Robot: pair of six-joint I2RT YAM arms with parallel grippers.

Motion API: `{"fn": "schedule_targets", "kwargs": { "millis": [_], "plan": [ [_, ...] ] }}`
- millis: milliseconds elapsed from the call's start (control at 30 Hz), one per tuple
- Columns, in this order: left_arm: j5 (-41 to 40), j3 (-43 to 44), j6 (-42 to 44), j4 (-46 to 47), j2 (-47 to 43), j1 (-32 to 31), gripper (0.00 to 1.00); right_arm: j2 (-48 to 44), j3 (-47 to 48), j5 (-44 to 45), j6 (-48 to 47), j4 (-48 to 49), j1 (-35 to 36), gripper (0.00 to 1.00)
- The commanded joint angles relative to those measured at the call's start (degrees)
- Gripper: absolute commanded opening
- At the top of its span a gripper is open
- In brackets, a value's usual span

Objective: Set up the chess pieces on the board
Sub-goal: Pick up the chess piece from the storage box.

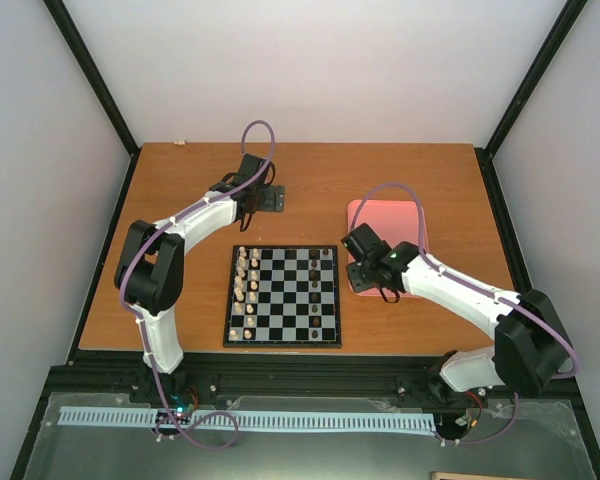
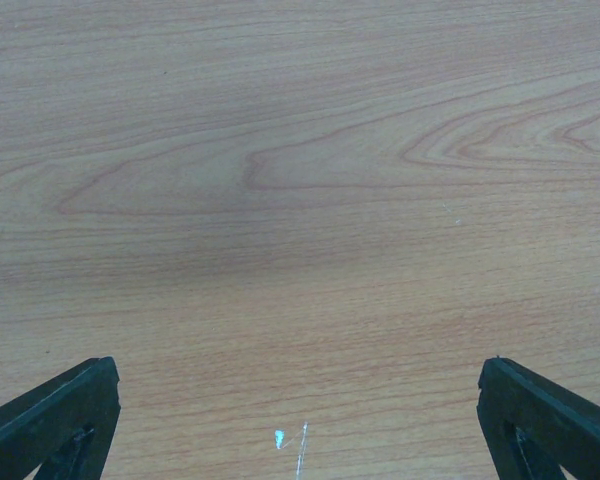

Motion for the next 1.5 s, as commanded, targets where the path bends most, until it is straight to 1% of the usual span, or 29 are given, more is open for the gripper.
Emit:
{"fn": "schedule_targets", "kwargs": {
  "millis": [0, 433, 1100, 1367, 1467],
  "plan": [
    [-0.25, 1.83, -0.58, -0.43, 0.11, 0.26, 1.00, 0.70, -1.82, -1.73, 0.78, -0.23, 1.65, 0.36],
    [-0.46, 1.58, -0.42, -0.34, -0.18, 0.28, 1.00, 6.35, -1.78, 2.94, 0.74, 0.69, 1.51, 0.37],
    [-0.86, 1.91, -0.26, -0.39, 0.70, 0.26, 1.00, 9.80, -2.30, 2.13, -1.43, 3.91, -1.57, 0.38],
    [-1.07, 1.79, -0.30, -0.46, 0.72, 0.26, 1.00, 10.21, -2.99, 1.58, -1.62, 4.56, -2.19, 0.36],
    [-1.10, 1.84, -0.30, -0.46, 0.63, 0.26, 1.00, 10.65, -3.10, 1.34, -1.60, 4.83, -2.36, 0.32]
  ]
}}
